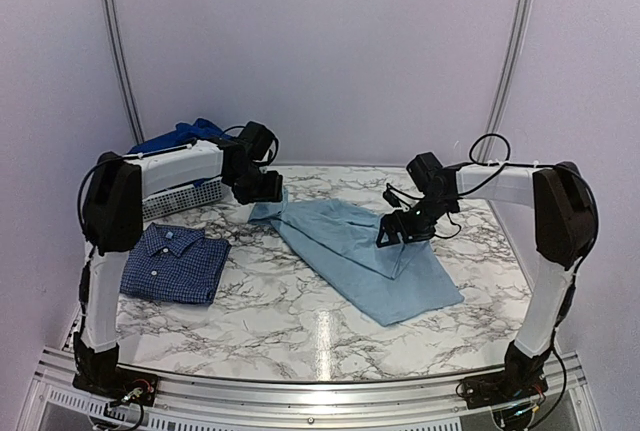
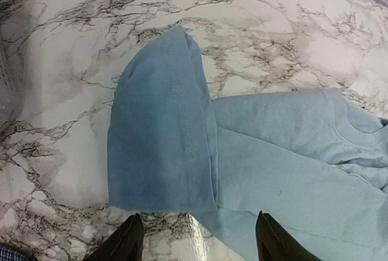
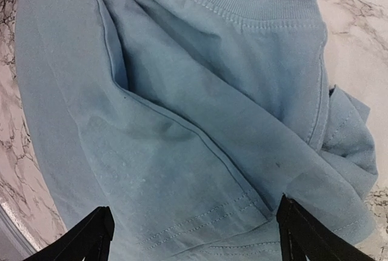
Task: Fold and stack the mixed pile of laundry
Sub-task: Pick up the crumpled T-shirt from the center of the board, then flatten out the crumpled T-shirt at the center of the board.
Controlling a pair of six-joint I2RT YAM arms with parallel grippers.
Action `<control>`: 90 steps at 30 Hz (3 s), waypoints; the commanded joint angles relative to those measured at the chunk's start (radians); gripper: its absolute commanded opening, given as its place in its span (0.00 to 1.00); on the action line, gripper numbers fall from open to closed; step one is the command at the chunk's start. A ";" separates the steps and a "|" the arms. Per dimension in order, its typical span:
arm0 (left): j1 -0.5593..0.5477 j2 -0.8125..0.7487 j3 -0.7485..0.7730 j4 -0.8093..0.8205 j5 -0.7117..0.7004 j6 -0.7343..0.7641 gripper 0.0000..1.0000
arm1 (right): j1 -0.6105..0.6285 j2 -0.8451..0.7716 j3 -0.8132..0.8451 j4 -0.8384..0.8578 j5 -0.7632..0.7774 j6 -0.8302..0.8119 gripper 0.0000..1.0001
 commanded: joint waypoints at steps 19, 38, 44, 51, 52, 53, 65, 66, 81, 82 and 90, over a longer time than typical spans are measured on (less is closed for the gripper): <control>0.041 0.449 0.485 -0.080 -0.112 0.111 0.56 | 0.029 0.089 0.021 0.009 0.105 0.062 0.74; 0.052 0.129 0.385 -0.074 -0.044 0.115 0.00 | 0.020 -0.129 0.056 -0.114 0.150 0.036 0.00; 0.052 -0.049 0.345 -0.067 -0.049 0.119 0.00 | -0.041 -0.199 0.175 -0.171 0.158 0.004 0.00; 0.062 -0.215 0.367 -0.001 -0.043 0.109 0.00 | -0.158 -0.227 0.464 -0.219 0.179 -0.041 0.00; 0.063 -0.230 0.382 0.004 -0.032 0.103 0.00 | -0.175 -0.220 0.518 -0.227 0.167 -0.043 0.00; 0.063 -0.244 0.397 0.011 -0.012 0.102 0.00 | -0.184 -0.216 0.563 -0.234 0.156 -0.039 0.00; -0.072 -0.586 0.241 0.113 0.032 0.174 0.00 | -0.167 -0.477 0.582 -0.257 -0.048 0.006 0.00; -0.087 -0.623 0.209 0.127 0.033 0.178 0.00 | -0.160 -0.512 0.565 -0.257 -0.065 0.010 0.00; -0.129 -0.738 0.155 0.205 -0.039 0.169 0.00 | -0.148 -0.563 0.590 -0.300 -0.059 0.086 0.00; -0.129 -0.717 0.169 0.205 -0.048 0.181 0.00 | -0.149 -0.546 0.586 -0.295 -0.057 0.089 0.00; -0.101 -0.607 0.230 0.202 -0.140 0.185 0.00 | -0.152 -0.459 0.601 -0.233 -0.062 0.103 0.00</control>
